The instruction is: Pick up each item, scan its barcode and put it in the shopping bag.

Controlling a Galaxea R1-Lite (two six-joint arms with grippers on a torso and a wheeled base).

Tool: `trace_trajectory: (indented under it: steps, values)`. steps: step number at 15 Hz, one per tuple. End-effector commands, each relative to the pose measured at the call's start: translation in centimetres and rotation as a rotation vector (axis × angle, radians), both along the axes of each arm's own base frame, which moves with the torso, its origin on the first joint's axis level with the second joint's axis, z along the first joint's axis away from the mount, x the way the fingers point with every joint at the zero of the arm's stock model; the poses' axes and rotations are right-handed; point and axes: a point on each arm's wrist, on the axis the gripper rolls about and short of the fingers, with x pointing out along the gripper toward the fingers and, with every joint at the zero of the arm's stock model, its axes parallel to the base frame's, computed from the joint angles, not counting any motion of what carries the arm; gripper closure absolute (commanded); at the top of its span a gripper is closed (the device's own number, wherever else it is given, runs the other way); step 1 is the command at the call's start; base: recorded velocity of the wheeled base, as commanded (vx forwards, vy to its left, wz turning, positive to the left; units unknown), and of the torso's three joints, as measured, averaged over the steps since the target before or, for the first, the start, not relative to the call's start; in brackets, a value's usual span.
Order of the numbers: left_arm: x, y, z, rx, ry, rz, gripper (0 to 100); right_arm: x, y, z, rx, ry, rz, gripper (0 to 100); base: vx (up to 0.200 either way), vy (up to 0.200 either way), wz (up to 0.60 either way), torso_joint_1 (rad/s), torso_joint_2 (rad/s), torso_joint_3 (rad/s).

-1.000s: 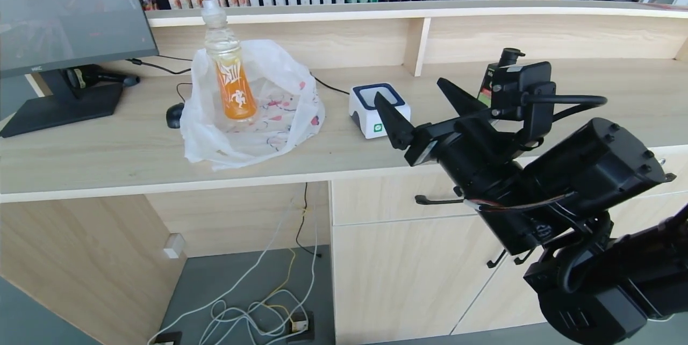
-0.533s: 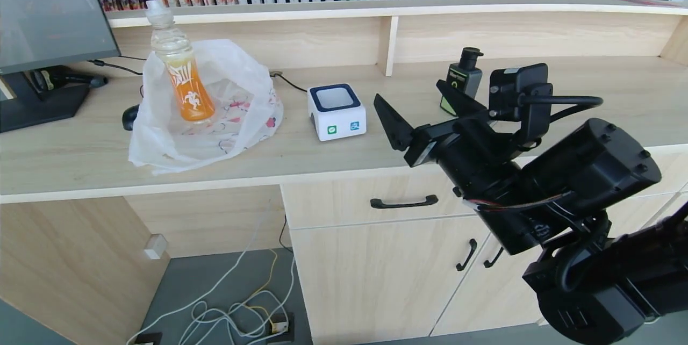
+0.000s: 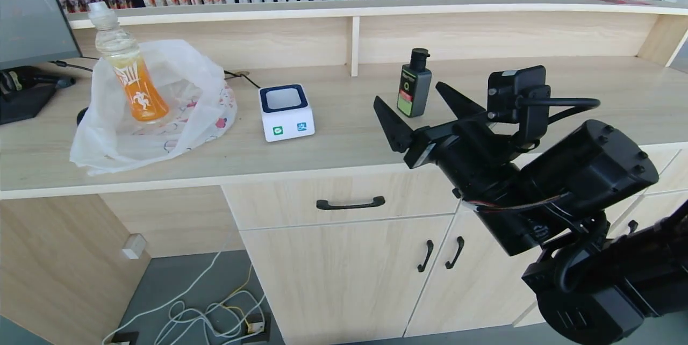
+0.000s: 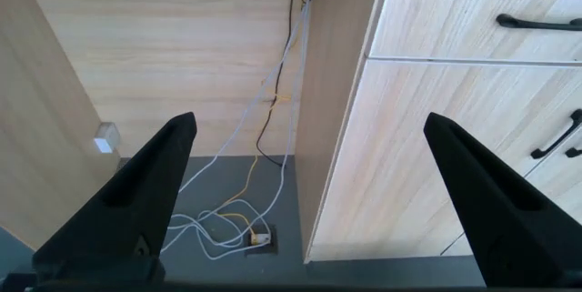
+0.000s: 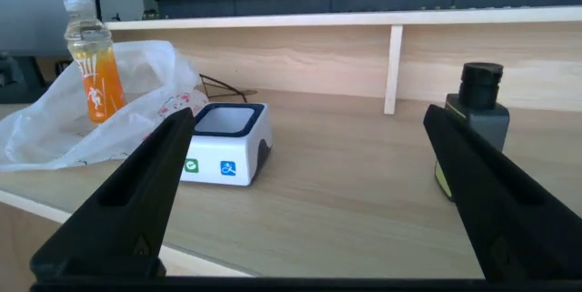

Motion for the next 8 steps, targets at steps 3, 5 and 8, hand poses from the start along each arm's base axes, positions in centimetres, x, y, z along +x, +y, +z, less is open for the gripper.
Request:
trace_trajectory:
  steps: [3, 5, 8]
  values:
    - [0.00, 0.00, 0.00, 0.000, -0.001, 0.000, 0, 0.09, 0.05, -0.16, -0.003, 0.003, -0.001, 0, 0.000, -0.200, 0.00, 0.002, 0.00, 0.001]
    - [0.00, 0.00, 0.00, -0.002, -0.001, 0.000, 0, 0.10, 0.06, -0.25, -0.004, 0.006, 0.000, 0, 0.000, -0.200, 0.00, 0.005, 0.00, 0.000]
    - [0.00, 0.00, 0.00, 0.000, -0.001, 0.000, 0, 0.12, 0.01, -0.28, -0.005, 0.007, -0.001, 0, 0.000, -0.067, 0.00, -0.001, 0.00, 0.001]
